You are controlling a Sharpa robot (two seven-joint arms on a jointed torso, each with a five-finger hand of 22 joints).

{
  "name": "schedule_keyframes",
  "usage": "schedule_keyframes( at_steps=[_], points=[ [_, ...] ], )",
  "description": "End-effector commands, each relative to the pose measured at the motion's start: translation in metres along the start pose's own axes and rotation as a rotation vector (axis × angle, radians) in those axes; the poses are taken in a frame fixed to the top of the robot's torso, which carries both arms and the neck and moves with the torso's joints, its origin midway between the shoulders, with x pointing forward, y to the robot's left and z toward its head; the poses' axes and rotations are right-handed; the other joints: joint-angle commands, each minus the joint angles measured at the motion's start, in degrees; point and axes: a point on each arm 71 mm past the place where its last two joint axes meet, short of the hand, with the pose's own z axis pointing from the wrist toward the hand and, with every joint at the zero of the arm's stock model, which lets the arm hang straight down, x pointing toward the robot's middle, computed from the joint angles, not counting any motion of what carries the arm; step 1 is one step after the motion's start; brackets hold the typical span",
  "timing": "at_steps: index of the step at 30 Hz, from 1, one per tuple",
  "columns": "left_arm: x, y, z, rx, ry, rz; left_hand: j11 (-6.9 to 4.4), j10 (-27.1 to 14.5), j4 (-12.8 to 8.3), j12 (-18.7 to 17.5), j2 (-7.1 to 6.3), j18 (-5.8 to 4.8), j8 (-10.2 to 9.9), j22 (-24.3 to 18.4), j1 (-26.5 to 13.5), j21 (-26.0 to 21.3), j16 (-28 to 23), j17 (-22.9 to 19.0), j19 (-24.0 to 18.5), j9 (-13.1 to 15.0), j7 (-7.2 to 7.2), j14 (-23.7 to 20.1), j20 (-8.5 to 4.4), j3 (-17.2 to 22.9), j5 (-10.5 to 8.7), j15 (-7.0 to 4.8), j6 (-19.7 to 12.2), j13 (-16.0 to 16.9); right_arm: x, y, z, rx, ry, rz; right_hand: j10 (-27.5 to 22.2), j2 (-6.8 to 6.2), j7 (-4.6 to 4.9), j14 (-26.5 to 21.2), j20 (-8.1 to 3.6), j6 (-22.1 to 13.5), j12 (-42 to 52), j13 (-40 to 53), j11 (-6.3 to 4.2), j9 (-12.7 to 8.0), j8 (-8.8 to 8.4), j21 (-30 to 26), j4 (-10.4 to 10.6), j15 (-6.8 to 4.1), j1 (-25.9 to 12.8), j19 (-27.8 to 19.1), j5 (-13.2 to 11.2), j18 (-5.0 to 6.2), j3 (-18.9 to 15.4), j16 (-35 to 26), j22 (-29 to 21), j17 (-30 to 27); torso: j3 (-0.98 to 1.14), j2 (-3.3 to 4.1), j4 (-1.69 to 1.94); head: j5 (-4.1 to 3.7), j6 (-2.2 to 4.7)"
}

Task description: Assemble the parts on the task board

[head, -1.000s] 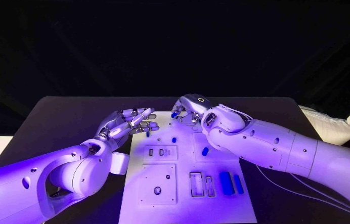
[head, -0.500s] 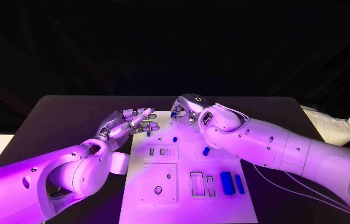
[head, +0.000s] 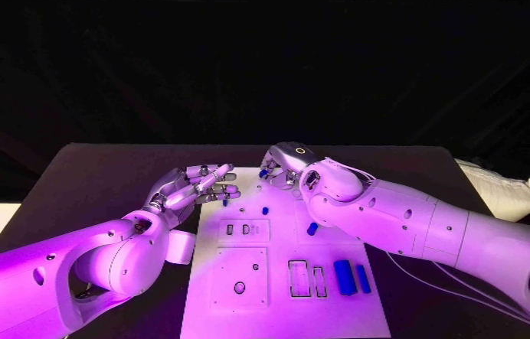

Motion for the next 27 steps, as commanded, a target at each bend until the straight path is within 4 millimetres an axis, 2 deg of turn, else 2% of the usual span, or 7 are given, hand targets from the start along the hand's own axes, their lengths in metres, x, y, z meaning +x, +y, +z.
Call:
schedule_keyframes(
  at_steps=[1,5,7,10,15,23,27],
  points=[
    [0.002,-0.001,0.000,0.003,0.020,-0.011,0.10,-0.2,-0.2,-0.3,0.30,0.49,-0.3,-0.1,0.1,-0.3,-0.2,0.0,0.1,0.0,0.78,-0.2,0.21,-0.1,-0.16,0.07,-0.3,0.0,0.002,-0.002,0.001,0.021,0.017,-0.023,-0.4,-0.99,0.18,0.2,0.14,-0.3,-0.4,0.0,0.23,-0.1,-0.18,-0.2,0.6,-0.02,-0.2,-0.7,-0.5,-0.64,-0.1,-0.5,-0.6,-0.8,-0.04,0.06,0.07,-0.05,-0.08],
    [0.002,-0.001,0.000,0.002,0.020,-0.011,0.10,-0.2,-0.2,-0.3,0.30,0.49,-0.3,-0.1,0.1,-0.3,-0.2,0.0,0.1,0.0,0.78,-0.2,0.21,-0.1,-0.16,0.07,-0.3,0.0,0.004,0.000,0.002,0.017,0.019,-0.010,-4.6,-3.24,1.61,-1.0,0.95,-5.4,-0.4,-0.3,1.44,-1.3,-0.65,-2.1,1.8,1.02,-1.0,-2.9,-0.9,-0.05,-1.1,-3.5,-4.0,-5.0,-0.09,0.08,0.12,-0.08,-0.06],
    [0.002,-0.001,0.000,0.002,0.020,-0.011,0.10,-0.2,-0.2,-0.3,0.30,0.49,-0.3,-0.1,0.1,-0.3,-0.2,0.0,0.1,0.0,0.78,-0.2,0.21,-0.1,-0.16,0.07,-0.3,0.0,0.004,0.000,0.003,0.014,0.017,-0.005,-7.4,-4.20,1.48,-1.4,1.25,-8.8,-0.5,-0.3,1.70,-1.5,-0.61,-2.8,2.4,1.24,-1.1,-3.7,-1.6,0.22,-2.9,-4.7,-5.2,-6.7,-0.10,0.10,0.14,-0.09,-0.06],
    [0.002,-0.001,0.000,0.001,0.020,-0.011,0.10,-0.2,-0.2,-0.3,0.32,0.49,-0.3,-0.1,0.1,-0.3,-0.3,0.1,0.1,0.0,0.77,-0.2,0.22,-0.1,-0.16,0.07,-0.3,0.0,0.003,0.000,0.002,0.011,0.005,0.005,-8.9,-4.00,1.21,-1.4,1.42,-10.9,-0.3,-0.2,1.82,-1.4,-0.57,-3.2,3.1,1.29,-0.2,-3.9,-1.9,0.29,-5.2,-5.3,-5.6,-7.5,-0.10,0.10,0.12,-0.55,0.02],
    [0.001,-0.001,0.001,0.000,0.018,-0.010,0.11,-0.3,-0.2,-0.3,0.33,0.49,-0.3,-0.1,0.1,-0.3,-0.3,0.1,0.1,0.0,0.77,-0.2,0.23,-0.1,-0.16,0.08,-0.3,0.0,-0.003,-0.003,-0.003,0.001,-0.034,0.026,-8.2,-3.18,1.48,-1.2,1.42,-10.8,0.2,-0.1,1.71,-1.2,-0.39,-3.2,3.6,1.21,1.2,-3.8,-0.9,0.29,-6.1,-5.5,-5.7,-7.7,-0.06,0.14,0.10,-0.15,0.20],
    [-0.002,-0.001,0.000,-0.001,0.011,-0.008,0.11,-0.3,-0.2,-0.3,0.33,0.49,-0.3,-0.1,0.1,-0.4,-0.3,0.1,0.1,-0.1,0.77,-0.2,0.23,-0.2,-0.17,0.08,-0.3,0.0,-0.028,-0.029,-0.037,0.043,-0.062,0.110,1.1,-2.62,1.50,0.1,0.73,-7.3,3.8,1.2,0.42,-0.9,0.29,-1.2,4.7,0.28,2.4,-1.5,0.9,-0.34,-5.0,-2.3,-2.1,-3.5,-0.06,0.06,-0.21,-0.14,0.51],
    [-0.005,-0.001,-0.002,-0.001,0.004,-0.005,0.11,-0.3,-0.2,-0.3,0.35,0.49,-0.3,-0.1,0.1,-0.4,-0.3,0.1,0.1,-0.1,0.76,-0.3,0.23,-0.2,-0.17,0.09,-0.4,0.0,-0.043,-0.054,-0.060,0.129,0.006,0.166,10.4,-4.85,0.34,1.3,-0.64,-7.7,9.1,4.8,-1.48,-1.2,-0.31,1.1,5.4,-1.27,1.6,0.9,1.6,-1.10,-6.7,1.5,1.8,1.8,0.09,0.06,-0.71,-0.12,0.66]
  ],
)
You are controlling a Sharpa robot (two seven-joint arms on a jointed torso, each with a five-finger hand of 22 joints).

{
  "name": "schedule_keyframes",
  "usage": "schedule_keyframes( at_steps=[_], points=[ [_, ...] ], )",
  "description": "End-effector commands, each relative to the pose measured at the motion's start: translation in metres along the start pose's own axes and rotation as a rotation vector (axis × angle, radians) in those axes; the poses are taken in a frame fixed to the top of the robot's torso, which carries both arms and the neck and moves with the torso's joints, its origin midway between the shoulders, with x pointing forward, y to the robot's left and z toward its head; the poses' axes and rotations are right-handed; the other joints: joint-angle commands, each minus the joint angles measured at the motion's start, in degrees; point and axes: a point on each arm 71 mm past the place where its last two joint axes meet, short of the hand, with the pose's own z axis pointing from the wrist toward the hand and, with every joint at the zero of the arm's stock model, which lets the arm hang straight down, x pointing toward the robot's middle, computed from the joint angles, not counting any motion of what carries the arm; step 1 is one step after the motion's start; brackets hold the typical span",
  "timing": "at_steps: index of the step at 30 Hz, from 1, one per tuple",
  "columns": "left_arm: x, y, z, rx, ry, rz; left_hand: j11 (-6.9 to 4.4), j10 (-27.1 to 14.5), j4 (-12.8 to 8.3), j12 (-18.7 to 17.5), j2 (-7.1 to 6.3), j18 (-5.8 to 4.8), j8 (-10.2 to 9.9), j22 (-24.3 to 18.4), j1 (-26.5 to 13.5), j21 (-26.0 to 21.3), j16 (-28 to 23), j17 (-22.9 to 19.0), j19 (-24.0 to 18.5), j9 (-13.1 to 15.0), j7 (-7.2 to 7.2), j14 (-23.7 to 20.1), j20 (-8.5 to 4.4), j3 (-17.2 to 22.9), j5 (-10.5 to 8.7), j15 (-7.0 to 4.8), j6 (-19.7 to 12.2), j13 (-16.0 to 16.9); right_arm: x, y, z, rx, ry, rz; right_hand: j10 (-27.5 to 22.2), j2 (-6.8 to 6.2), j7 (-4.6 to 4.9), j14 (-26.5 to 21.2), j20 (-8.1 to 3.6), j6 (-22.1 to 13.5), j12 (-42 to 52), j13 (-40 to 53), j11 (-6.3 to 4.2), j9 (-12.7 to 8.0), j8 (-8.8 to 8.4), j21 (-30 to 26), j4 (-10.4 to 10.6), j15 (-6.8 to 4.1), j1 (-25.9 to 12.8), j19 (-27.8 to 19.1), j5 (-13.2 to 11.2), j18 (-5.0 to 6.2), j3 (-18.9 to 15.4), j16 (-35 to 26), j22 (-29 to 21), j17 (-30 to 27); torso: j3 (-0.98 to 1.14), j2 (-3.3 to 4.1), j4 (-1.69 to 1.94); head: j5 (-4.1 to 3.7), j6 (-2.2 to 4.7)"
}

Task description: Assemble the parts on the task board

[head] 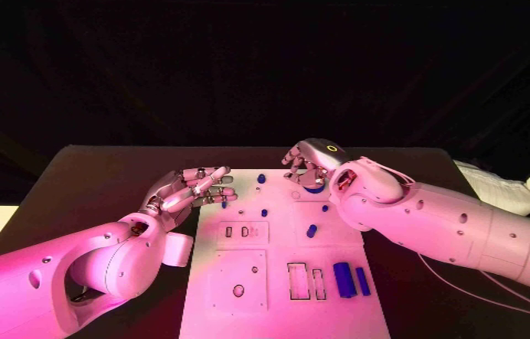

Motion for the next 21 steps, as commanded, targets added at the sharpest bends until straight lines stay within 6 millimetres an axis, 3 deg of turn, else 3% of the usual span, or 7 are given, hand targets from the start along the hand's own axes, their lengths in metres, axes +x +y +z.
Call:
schedule_keyframes(
  at_steps=[1,4,6,8,9,12,21],
  points=[
    [0.000,-0.001,0.000,0.005,0.016,-0.008,0.11,-0.3,-0.2,-0.3,0.35,0.50,-0.3,-0.1,0.1,-0.4,-0.4,0.1,0.1,-0.1,0.76,-0.3,0.23,-0.2,-0.17,0.09,-0.4,0.0,-0.005,-0.014,-0.011,0.091,0.076,0.093,5.6,-1.80,-0.97,1.5,-0.74,-1.1,3.2,2.6,-1.96,-0.3,-0.33,1.4,0.7,-0.95,-1.1,1.6,0.9,-1.30,-1.8,2.5,2.4,3.5,0.14,-0.08,-0.68,0.02,0.19],
    [0.000,-0.001,0.000,0.005,0.015,-0.008,0.11,-0.3,-0.2,-0.3,0.35,0.50,-0.3,-0.1,0.1,-0.4,-0.4,0.1,0.1,-0.1,0.76,-0.3,0.23,-0.2,-0.17,0.09,-0.4,0.0,-0.011,-0.030,-0.020,0.142,0.130,0.085,6.3,-2.48,-0.99,1.9,-1.10,-3.8,6.5,6.4,-2.05,-0.3,-0.27,2.6,2.4,-1.11,-2.3,2.6,3.0,-1.71,-5.5,4.9,4.5,6.8,0.14,-0.16,-1.00,0.06,0.31],
    [0.000,-0.001,0.000,0.004,0.016,-0.008,0.11,-0.3,-0.2,-0.3,0.35,0.50,-0.3,-0.1,0.1,-0.4,-0.4,0.1,0.1,-0.1,0.76,-0.3,0.23,-0.2,-0.17,0.09,-0.4,0.0,-0.012,-0.038,-0.024,0.168,0.154,0.074,4.4,-1.45,-1.12,1.9,-1.15,-4.4,11.2,12.4,-1.94,-0.1,0.03,3.5,4.1,-1.12,-0.8,3.3,3.3,-2.00,-9.6,7.1,6.1,10.0,0.18,-0.19,-1.14,0.21,0.35],
    [0.000,-0.001,0.000,0.004,0.016,-0.008,0.11,-0.3,-0.2,-0.3,0.35,0.50,-0.3,-0.1,0.1,-0.4,-0.4,0.1,0.1,-0.1,0.76,-0.3,0.23,-0.2,-0.17,0.09,-0.4,0.0,-0.012,-0.046,-0.025,0.191,0.174,0.065,1.0,-1.48,-1.04,1.9,-0.95,-4.4,16.0,19.0,-1.58,-0.1,0.11,4.2,6.0,-1.31,0.8,3.6,3.1,-2.23,-12.9,8.7,7.3,12.1,0.22,-0.21,-1.19,0.33,0.29],
    [0.000,-0.001,0.000,0.004,0.017,-0.009,0.11,-0.3,-0.3,-0.4,0.36,0.50,-0.3,-0.1,0.1,-0.4,-0.4,0.1,0.1,-0.1,0.75,-0.3,0.24,-0.2,-0.16,0.09,-0.4,0.0,-0.012,-0.049,-0.025,0.201,0.182,0.061,1.1,-0.74,-1.04,2.1,-1.04,-4.2,19.2,22.5,-1.90,0.0,0.24,4.6,6.7,-0.88,1.3,4.0,3.2,-2.33,-13.2,9.5,8.2,13.6,0.23,-0.22,-1.19,0.33,0.22],
    [0.000,-0.001,0.000,0.003,0.017,-0.009,0.11,-0.3,-0.3,-0.4,0.36,0.50,-0.3,-0.1,0.1,-0.4,-0.4,0.1,0.1,-0.1,0.75,-0.3,0.24,-0.2,-0.16,0.09,-0.4,0.0,-0.011,-0.056,-0.025,0.223,0.200,0.054,-0.8,-0.20,-0.80,2.2,-0.61,-4.2,28.3,33.8,-1.70,-0.1,0.29,5.5,9.2,-1.09,3.2,4.5,3.3,-2.68,-15.0,11.1,9.7,16.1,0.20,-0.16,-1.01,0.18,0.13],
    [-0.001,0.000,0.001,0.001,0.015,-0.008,0.11,-0.3,-0.3,-0.4,0.36,0.50,-0.3,-0.1,0.1,-0.4,-0.4,0.1,0.1,-0.1,0.75,-0.3,0.24,-0.2,-0.16,0.09,-0.4,0.0,-0.001,-0.059,-0.021,0.232,0.227,0.033,0.6,-0.07,-0.83,2.7,-0.65,-3.8,36.6,43.1,-1.77,0.0,0.54,6.6,10.9,-0.69,4.2,5.6,3.5,-3.03,-15.9,13.2,12.0,19.7,0.11,-0.12,-0.94,0.22,-0.07]
  ],
)
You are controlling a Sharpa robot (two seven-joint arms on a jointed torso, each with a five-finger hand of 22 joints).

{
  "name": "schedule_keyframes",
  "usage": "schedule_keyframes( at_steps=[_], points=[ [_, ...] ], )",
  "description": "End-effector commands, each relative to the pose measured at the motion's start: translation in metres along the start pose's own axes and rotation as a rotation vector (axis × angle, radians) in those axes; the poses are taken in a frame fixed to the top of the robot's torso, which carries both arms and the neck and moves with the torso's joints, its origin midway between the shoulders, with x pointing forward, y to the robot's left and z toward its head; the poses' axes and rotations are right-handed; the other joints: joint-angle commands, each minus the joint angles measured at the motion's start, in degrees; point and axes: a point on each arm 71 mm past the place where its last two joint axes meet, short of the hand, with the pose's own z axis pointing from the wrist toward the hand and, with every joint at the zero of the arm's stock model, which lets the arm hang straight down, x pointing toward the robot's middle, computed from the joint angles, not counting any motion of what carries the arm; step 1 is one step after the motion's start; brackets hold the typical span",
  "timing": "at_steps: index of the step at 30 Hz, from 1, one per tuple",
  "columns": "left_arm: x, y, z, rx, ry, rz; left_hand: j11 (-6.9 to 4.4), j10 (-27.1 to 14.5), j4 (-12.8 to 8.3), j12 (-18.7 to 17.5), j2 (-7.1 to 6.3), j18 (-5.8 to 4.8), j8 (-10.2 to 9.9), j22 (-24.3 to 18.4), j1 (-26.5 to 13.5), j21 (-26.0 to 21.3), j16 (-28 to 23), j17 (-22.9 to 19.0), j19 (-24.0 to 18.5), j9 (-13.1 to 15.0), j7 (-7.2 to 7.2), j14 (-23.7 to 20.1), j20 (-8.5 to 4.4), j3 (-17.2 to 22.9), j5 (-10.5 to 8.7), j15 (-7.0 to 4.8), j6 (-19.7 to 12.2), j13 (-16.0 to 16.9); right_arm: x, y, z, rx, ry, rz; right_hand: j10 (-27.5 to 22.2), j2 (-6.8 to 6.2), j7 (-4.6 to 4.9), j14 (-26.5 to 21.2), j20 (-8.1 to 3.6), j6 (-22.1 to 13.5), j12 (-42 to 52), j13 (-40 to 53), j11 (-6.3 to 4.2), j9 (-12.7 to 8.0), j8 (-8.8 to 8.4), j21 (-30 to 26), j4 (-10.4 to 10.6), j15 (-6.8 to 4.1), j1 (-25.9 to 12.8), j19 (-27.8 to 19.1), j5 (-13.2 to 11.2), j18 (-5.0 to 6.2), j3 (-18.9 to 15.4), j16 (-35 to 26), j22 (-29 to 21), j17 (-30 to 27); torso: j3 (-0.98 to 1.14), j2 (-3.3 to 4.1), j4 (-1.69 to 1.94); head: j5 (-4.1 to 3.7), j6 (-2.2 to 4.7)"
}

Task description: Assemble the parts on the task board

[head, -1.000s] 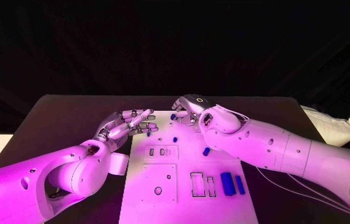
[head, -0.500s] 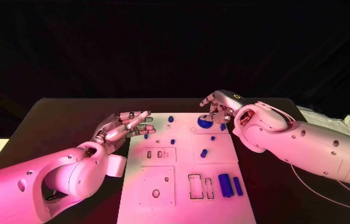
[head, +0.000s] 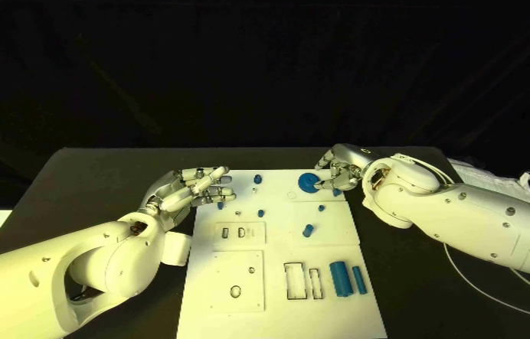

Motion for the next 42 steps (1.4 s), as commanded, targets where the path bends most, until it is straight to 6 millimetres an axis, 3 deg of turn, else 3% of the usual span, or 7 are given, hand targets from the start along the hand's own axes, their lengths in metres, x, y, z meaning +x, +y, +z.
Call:
schedule_keyframes(
  at_steps=[1,11,42],
  points=[
    [0.002,-0.001,0.001,0.004,0.021,-0.010,0.11,-0.3,-0.3,-0.4,0.37,0.50,-0.3,-0.1,0.1,-0.2,-0.4,0.1,0.1,-0.1,0.74,-0.3,0.24,-0.2,-0.16,0.09,-0.4,0.0,0.007,0.000,0.002,0.013,0.048,-0.024,1.0,0.00,0.12,2.8,0.08,0.6,2.6,2.9,-0.04,0.1,0.34,0.6,0.7,0.11,0.6,0.8,0.4,-1.32,-0.2,0.9,1.0,1.5,-0.05,0.03,-0.04,0.04,-0.11],
    [0.002,0.000,0.001,0.001,0.019,-0.009,0.10,-0.3,-0.4,-0.4,0.38,0.50,-0.3,-0.1,0.2,-0.2,-0.4,0.1,0.1,-0.1,0.73,-0.3,0.25,-0.2,-0.16,0.10,-0.4,0.0,0.013,0.005,0.006,0.013,0.022,-0.024,2.3,0.49,0.09,3.1,0.13,1.0,8.4,9.2,-0.05,0.1,0.54,1.5,1.6,0.15,0.9,1.7,1.1,-1.68,-0.4,2.3,2.8,4.0,-0.10,-0.01,0.03,-0.02,-0.28],
    [0.001,0.001,0.003,-0.007,0.017,-0.008,0.10,-0.3,-0.4,-0.4,0.41,0.50,-0.3,-0.1,0.2,-0.3,-0.5,0.1,0.1,-0.1,0.73,-0.3,0.25,-0.2,-0.15,0.10,-0.4,0.0,0.019,0.009,0.013,0.030,0.046,-0.041,2.3,1.42,-0.14,3.2,0.13,2.3,9.9,11.6,-0.15,0.2,1.11,1.9,2.5,0.10,-1.3,2.0,1.7,-1.80,-1.1,2.9,3.6,5.0,-0.10,0.08,0.11,-0.21,-0.61]
  ],
)
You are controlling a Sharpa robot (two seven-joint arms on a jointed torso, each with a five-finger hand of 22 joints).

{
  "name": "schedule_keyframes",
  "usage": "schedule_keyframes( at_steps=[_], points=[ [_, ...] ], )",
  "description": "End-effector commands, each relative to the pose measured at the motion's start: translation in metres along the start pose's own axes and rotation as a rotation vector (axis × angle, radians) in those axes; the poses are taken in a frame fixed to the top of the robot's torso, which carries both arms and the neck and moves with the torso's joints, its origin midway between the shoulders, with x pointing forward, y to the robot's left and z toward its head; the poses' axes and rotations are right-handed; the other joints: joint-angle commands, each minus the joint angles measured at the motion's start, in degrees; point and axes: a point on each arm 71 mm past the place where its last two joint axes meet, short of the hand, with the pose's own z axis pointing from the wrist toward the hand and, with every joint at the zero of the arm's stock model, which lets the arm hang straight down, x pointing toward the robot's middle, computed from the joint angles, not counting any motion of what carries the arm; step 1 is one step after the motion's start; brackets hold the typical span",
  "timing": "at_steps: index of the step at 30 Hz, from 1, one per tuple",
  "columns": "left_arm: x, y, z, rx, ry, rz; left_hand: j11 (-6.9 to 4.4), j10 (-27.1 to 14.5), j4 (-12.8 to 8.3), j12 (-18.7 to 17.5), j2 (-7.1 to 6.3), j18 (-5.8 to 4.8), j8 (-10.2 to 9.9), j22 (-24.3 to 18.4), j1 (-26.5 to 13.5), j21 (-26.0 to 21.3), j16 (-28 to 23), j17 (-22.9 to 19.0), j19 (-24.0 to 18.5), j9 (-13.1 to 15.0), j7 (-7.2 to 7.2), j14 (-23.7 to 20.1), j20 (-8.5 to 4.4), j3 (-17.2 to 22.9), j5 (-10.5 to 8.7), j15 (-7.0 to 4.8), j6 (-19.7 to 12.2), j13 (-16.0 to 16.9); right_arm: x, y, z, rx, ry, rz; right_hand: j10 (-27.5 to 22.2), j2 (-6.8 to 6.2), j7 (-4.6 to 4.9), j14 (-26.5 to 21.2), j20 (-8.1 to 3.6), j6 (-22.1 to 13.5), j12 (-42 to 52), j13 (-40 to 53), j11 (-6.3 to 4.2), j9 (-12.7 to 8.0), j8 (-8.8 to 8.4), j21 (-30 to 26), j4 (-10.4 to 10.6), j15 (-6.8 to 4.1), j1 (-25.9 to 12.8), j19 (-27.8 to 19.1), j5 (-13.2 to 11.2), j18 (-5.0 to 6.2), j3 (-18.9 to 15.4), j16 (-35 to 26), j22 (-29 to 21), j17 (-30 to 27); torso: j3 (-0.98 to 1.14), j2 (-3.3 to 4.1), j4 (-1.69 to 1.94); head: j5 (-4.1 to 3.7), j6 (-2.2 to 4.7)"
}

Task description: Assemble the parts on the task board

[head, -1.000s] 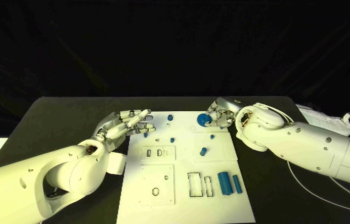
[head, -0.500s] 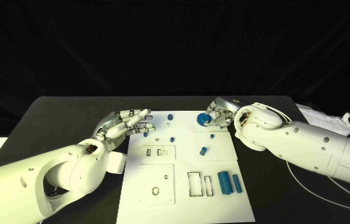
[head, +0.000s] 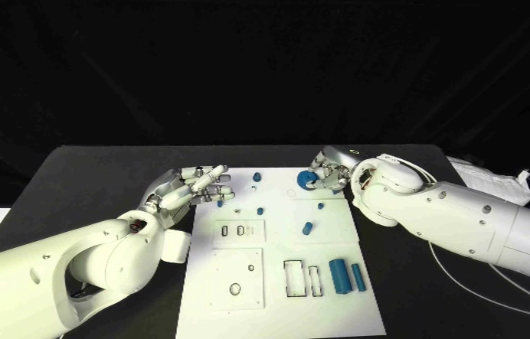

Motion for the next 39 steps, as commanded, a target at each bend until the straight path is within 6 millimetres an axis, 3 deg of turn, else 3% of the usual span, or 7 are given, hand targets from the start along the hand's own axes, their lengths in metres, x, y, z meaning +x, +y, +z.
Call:
schedule_keyframes(
  at_steps=[1,7,14,19,28,31,39],
  points=[
    [0.002,-0.001,0.001,0.004,0.021,-0.010,0.10,-0.3,-0.3,-0.4,0.41,0.51,-0.3,-0.1,0.2,-0.3,-0.2,0.1,0.1,-0.1,0.73,-0.3,0.25,-0.1,-0.15,0.10,-0.4,0.0,0.004,-0.001,0.001,0.014,0.025,-0.022,0.4,0.07,-0.04,3.2,-0.08,0.7,0.3,0.3,-0.08,0.1,0.45,0.4,0.3,0.08,-1.0,0.4,0.5,-0.94,-0.1,0.3,1.3,0.2,0.01,0.00,0.05,0.05,-0.12],
    [0.003,0.000,0.001,0.002,0.023,-0.010,0.10,-0.3,-0.3,-0.4,0.41,0.51,-0.3,-0.1,0.2,-0.3,-0.2,0.1,0.1,-0.1,0.73,-0.3,0.25,-0.1,-0.15,0.10,-0.4,0.0,0.004,0.000,0.002,0.018,0.015,-0.027,0.7,1.04,-0.34,3.2,-0.21,1.9,1.1,1.4,-0.36,0.2,0.97,0.7,-0.4,-0.12,-0.3,0.7,0.3,-1.04,0.5,0.6,1.9,0.7,0.03,0.00,-0.01,0.12,-0.18],
    [0.002,0.000,0.001,0.002,0.023,-0.010,0.10,-0.3,-0.4,-0.4,0.50,0.52,-0.3,-0.1,0.3,-0.4,-0.4,0.1,0.0,-0.1,0.71,-0.4,0.27,-0.1,-0.15,0.12,-0.4,0.0,0.002,0.003,0.001,0.012,-0.029,-0.057,1.3,3.30,-1.40,3.4,-0.87,5.7,2.3,3.2,-1.34,0.9,2.50,1.2,-3.5,-0.94,4.5,1.3,-5.5,-1.28,4.2,1.3,3.1,2.2,0.03,-0.01,-0.01,0.10,-0.30],
    [0.002,0.000,0.001,0.001,0.022,-0.010,0.10,-0.3,-0.4,-0.4,0.51,0.52,-0.3,-0.1,0.3,-0.4,-0.4,0.1,0.0,-0.1,0.71,-0.4,0.27,-0.1,-0.15,0.12,-0.4,0.0,-0.002,0.013,-0.003,-0.045,-0.132,-0.069,1.5,3.94,-2.06,3.6,-1.30,7.6,2.4,3.7,-1.91,1.3,3.09,1.5,-5.2,-1.39,6.3,1.7,-6.0,-1.45,6.5,1.7,3.9,3.0,0.02,0.00,-0.04,0.16,-0.24],
    [0.003,0.000,0.001,0.002,0.025,-0.011,0.09,-0.3,-0.6,-0.5,0.52,0.52,-0.4,-0.2,0.5,-0.4,-0.5,0.2,0.0,-0.1,0.70,-0.4,0.29,-0.1,-0.16,0.13,-0.4,0.0,-0.001,0.050,-0.014,-0.168,-0.211,-0.060,1.5,3.19,-2.08,3.5,-1.52,7.9,1.4,3.5,-1.96,1.3,2.58,1.6,-5.3,-1.48,5.2,1.7,-6.8,-1.46,8.3,1.6,4.0,2.9,-0.08,-0.01,0.13,0.49,-0.26],
    [0.002,0.000,0.001,0.002,0.024,-0.011,0.09,-0.3,-0.6,-0.5,0.52,0.52,-0.4,-0.2,0.5,-0.4,-0.5,0.2,0.0,-0.1,0.70,-0.4,0.29,-0.1,-0.16,0.13,-0.4,0.0,0.001,0.063,-0.016,-0.201,-0.199,-0.042,1.6,2.76,-2.04,3.5,-1.50,7.9,1.2,3.5,-1.93,1.2,2.31,1.6,-5.2,-1.47,4.4,1.7,-6.2,-1.47,8.9,1.6,4.0,2.9,0.05,0.02,0.00,0.66,-0.34],
    [0.003,0.000,0.001,0.002,0.027,-0.012,0.10,-0.3,-0.6,-0.5,0.49,0.52,-0.4,-0.2,0.5,-0.5,-0.5,0.2,0.0,-0.1,0.69,-0.4,0.29,-0.1,-0.18,0.13,-0.4,0.0,0.007,0.098,-0.015,-0.264,-0.173,-0.008,1.6,2.27,-1.98,3.4,-1.47,7.8,0.9,3.6,-1.87,1.2,1.90,1.6,-5.0,-1.41,3.4,1.7,-5.3,-1.47,9.6,1.5,4.1,2.9,-0.12,0.01,0.19,0.82,-0.55]
  ],
)
